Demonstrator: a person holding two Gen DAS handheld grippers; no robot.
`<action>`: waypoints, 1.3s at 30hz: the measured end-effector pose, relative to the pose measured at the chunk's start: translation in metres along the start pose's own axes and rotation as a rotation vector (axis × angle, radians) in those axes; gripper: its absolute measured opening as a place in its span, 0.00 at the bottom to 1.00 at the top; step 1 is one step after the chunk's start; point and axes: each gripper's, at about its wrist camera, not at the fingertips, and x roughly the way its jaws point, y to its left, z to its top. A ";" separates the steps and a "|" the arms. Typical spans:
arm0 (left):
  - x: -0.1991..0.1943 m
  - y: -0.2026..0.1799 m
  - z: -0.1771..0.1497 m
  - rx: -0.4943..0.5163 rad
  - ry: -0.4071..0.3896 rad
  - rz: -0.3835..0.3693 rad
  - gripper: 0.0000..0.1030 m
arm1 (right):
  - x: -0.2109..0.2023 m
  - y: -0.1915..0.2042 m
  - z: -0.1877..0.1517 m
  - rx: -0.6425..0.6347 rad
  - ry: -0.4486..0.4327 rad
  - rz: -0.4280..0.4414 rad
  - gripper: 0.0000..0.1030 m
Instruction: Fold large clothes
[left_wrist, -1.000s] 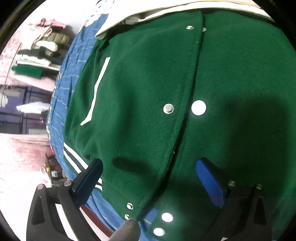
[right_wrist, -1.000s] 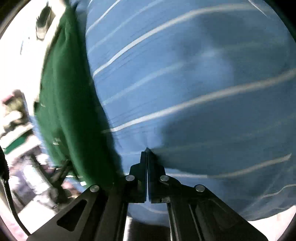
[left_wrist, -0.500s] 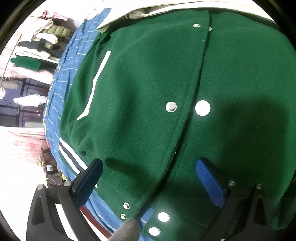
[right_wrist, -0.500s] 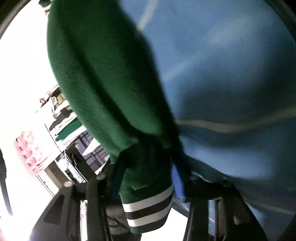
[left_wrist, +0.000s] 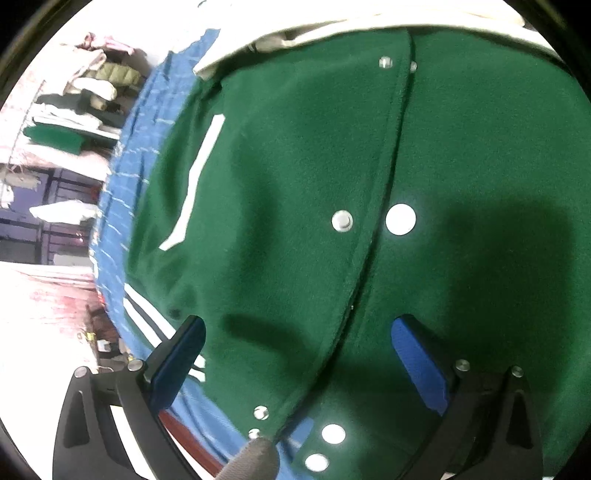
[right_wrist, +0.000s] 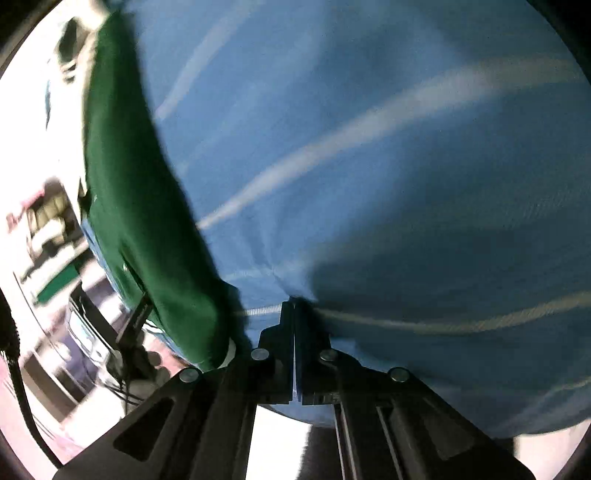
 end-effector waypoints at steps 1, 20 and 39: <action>-0.010 0.001 0.001 0.001 -0.032 0.013 1.00 | -0.011 0.003 0.004 -0.028 -0.013 0.013 0.00; 0.012 -0.034 0.112 -0.090 -0.127 0.170 1.00 | -0.049 0.196 0.189 -0.387 -0.404 -0.390 0.33; 0.015 -0.025 0.121 -0.186 -0.117 0.137 1.00 | -0.043 0.284 0.270 -0.284 -0.253 0.028 0.10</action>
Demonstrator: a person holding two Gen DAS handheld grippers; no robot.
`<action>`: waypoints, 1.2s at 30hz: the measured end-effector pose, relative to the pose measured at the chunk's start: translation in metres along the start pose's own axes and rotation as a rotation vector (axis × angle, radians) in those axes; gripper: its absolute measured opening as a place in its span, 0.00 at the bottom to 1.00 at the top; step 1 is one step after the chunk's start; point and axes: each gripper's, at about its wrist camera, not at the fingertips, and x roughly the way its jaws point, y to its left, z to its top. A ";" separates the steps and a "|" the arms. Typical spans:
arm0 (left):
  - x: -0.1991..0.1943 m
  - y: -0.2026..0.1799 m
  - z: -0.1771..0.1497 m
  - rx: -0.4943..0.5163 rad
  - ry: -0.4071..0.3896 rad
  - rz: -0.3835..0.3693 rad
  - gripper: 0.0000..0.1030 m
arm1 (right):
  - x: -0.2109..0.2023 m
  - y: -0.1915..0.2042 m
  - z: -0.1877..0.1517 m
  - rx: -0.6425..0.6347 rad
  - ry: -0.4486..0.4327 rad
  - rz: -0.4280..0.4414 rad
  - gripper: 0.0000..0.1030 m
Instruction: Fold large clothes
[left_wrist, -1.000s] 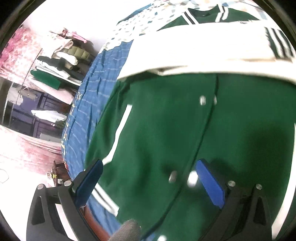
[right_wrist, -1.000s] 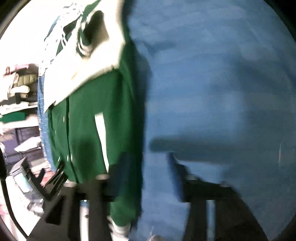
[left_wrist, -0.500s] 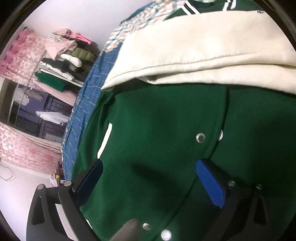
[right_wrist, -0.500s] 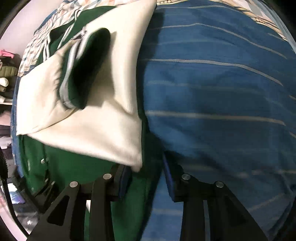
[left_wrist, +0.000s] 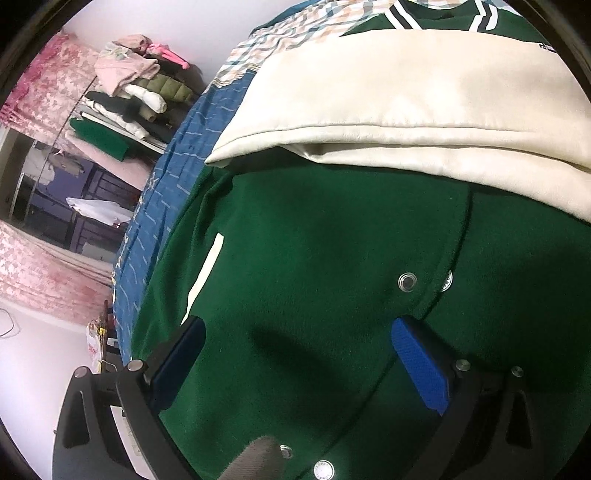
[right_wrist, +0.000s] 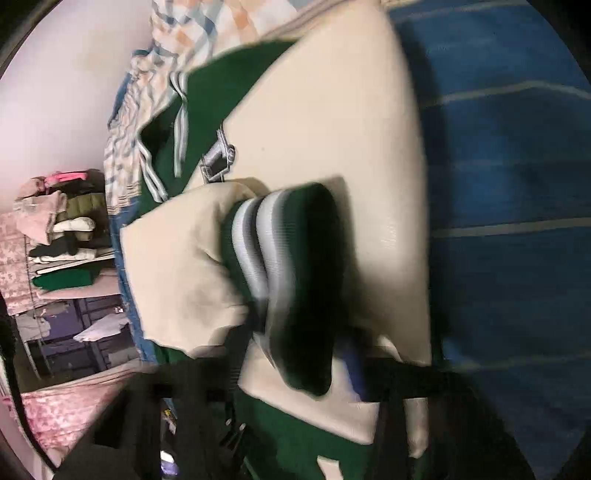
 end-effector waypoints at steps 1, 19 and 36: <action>0.000 0.000 0.000 0.002 0.003 -0.007 1.00 | 0.000 0.005 -0.001 -0.005 -0.022 -0.035 0.09; -0.086 0.018 -0.069 0.140 0.009 0.234 1.00 | -0.083 0.014 -0.097 -0.455 -0.133 -0.640 0.72; -0.187 -0.111 -0.238 0.525 -0.089 0.216 1.00 | -0.182 -0.127 -0.162 -0.140 -0.025 -0.696 0.72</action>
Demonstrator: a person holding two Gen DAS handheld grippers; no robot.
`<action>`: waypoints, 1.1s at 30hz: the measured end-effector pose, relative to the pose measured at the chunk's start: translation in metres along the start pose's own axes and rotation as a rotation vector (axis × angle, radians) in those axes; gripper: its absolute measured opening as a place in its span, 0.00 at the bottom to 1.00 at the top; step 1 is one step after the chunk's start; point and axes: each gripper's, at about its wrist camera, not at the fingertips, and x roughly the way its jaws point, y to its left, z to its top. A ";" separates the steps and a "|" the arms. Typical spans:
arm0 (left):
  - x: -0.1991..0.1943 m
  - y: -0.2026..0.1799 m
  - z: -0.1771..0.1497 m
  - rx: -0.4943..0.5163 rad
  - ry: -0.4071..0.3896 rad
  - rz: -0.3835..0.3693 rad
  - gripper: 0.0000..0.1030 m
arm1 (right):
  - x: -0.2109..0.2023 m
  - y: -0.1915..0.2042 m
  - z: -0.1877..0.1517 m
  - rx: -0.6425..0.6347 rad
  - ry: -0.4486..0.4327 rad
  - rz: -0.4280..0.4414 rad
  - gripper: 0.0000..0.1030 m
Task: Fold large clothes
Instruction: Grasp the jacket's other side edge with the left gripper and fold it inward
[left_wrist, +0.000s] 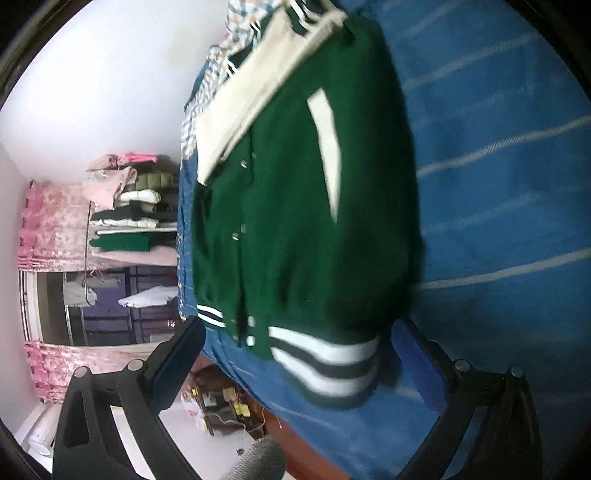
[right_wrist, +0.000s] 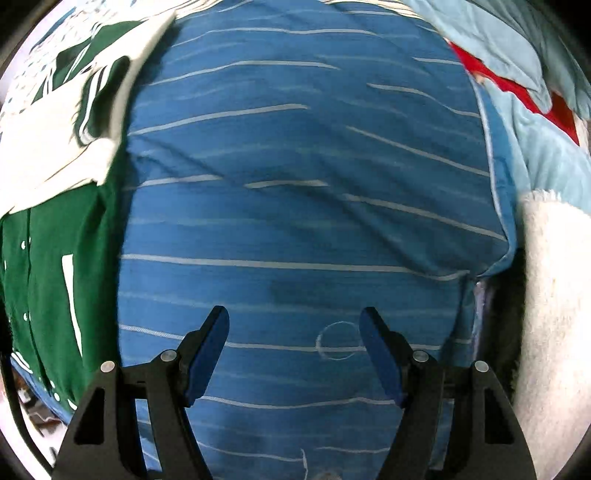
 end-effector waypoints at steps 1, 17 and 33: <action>0.012 -0.006 0.005 0.003 0.020 0.016 1.00 | -0.001 -0.003 0.002 0.010 0.002 0.008 0.72; 0.058 0.076 0.045 -0.307 0.104 -0.222 0.20 | 0.025 0.017 0.087 0.025 0.031 0.582 0.73; 0.075 0.159 0.039 -0.427 0.051 -0.319 0.15 | 0.066 0.091 0.191 0.163 0.053 0.927 0.26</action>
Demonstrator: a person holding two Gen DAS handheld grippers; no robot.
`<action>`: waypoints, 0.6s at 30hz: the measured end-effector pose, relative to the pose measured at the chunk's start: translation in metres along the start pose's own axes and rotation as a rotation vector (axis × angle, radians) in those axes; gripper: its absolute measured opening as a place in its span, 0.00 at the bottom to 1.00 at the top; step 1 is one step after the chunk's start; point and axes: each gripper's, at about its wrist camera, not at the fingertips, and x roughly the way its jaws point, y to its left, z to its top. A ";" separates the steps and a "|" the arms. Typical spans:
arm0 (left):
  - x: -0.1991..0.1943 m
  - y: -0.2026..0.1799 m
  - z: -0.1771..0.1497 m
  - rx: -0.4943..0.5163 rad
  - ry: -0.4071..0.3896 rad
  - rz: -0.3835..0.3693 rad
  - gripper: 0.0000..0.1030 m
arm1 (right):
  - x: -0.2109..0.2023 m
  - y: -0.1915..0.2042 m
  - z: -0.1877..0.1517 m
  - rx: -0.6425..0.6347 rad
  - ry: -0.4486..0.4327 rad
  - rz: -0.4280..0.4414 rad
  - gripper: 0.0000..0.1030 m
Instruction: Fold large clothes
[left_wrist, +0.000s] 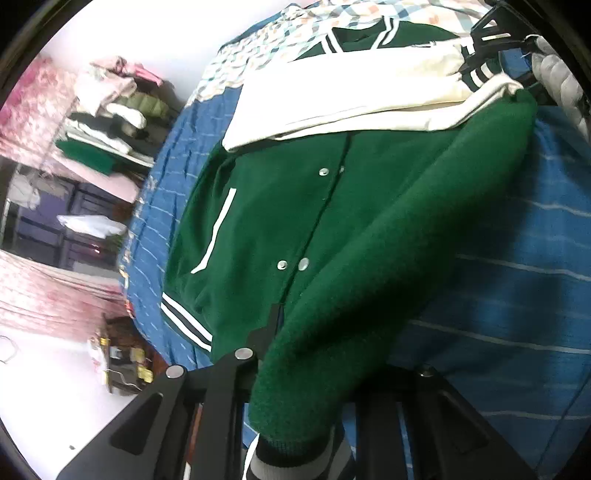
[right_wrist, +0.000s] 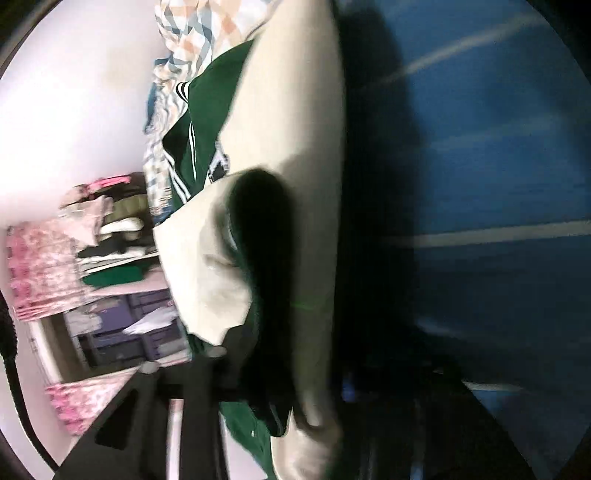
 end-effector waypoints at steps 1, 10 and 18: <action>0.000 0.008 0.001 -0.009 0.000 -0.020 0.15 | -0.003 0.008 -0.001 -0.004 -0.009 -0.014 0.25; 0.019 0.145 0.024 -0.197 0.025 -0.210 0.17 | -0.028 0.173 -0.040 -0.107 -0.078 -0.129 0.20; 0.126 0.251 0.029 -0.388 0.188 -0.406 0.20 | 0.086 0.338 -0.052 -0.232 -0.027 -0.339 0.19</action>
